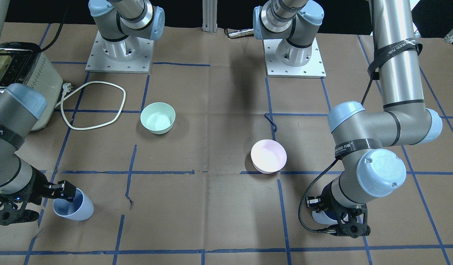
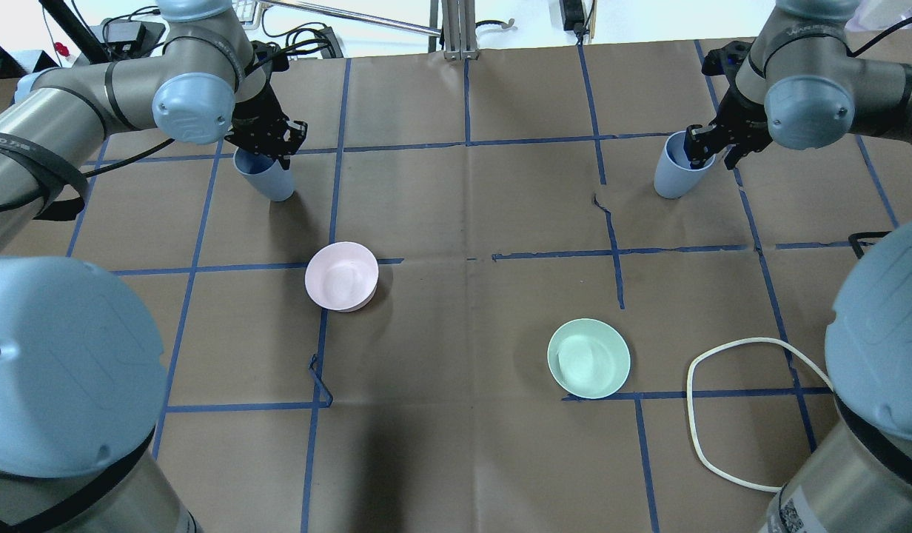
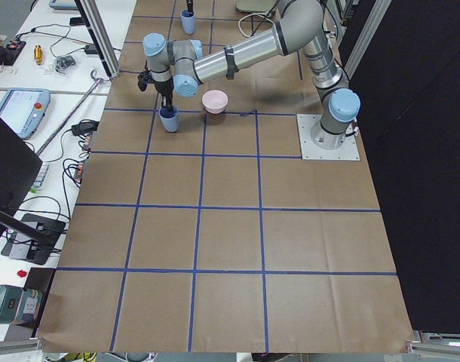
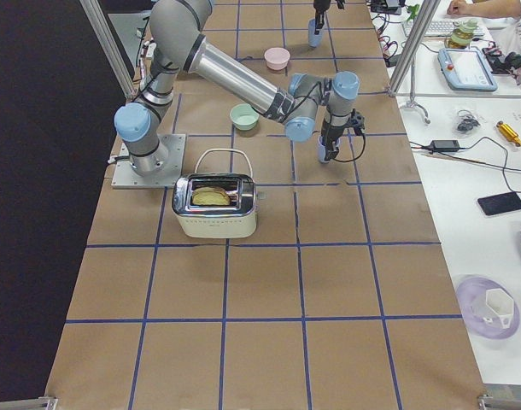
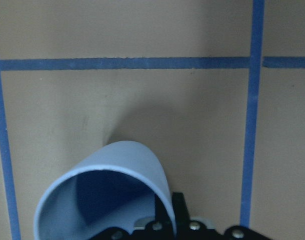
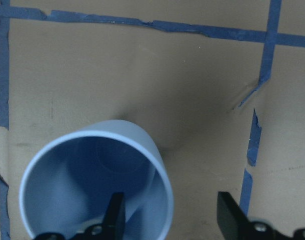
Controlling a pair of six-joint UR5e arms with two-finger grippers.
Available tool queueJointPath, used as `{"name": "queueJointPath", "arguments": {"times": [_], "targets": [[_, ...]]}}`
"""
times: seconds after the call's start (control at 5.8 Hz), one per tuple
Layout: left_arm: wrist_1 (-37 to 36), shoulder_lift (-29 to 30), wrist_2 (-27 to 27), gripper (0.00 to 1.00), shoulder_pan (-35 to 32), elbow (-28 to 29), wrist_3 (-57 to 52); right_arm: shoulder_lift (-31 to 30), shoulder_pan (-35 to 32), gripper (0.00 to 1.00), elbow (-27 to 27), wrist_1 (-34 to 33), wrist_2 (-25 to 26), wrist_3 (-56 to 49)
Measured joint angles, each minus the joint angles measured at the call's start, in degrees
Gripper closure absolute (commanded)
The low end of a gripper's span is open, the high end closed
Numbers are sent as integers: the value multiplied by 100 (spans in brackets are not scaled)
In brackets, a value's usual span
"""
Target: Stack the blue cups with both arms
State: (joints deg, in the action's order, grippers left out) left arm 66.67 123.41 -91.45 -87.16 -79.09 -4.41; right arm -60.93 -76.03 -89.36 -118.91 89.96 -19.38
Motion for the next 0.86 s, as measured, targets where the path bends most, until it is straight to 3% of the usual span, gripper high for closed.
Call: {"name": "queueJointPath", "arguments": {"times": [0.52, 0.86], "targets": [[-2, 263, 53, 100, -1558, 694, 2122, -311, 0, 91, 181, 259, -14, 58], [-85, 444, 48, 98, -2201, 743, 2552, -987, 0, 91, 687, 1678, 18, 65]]}}
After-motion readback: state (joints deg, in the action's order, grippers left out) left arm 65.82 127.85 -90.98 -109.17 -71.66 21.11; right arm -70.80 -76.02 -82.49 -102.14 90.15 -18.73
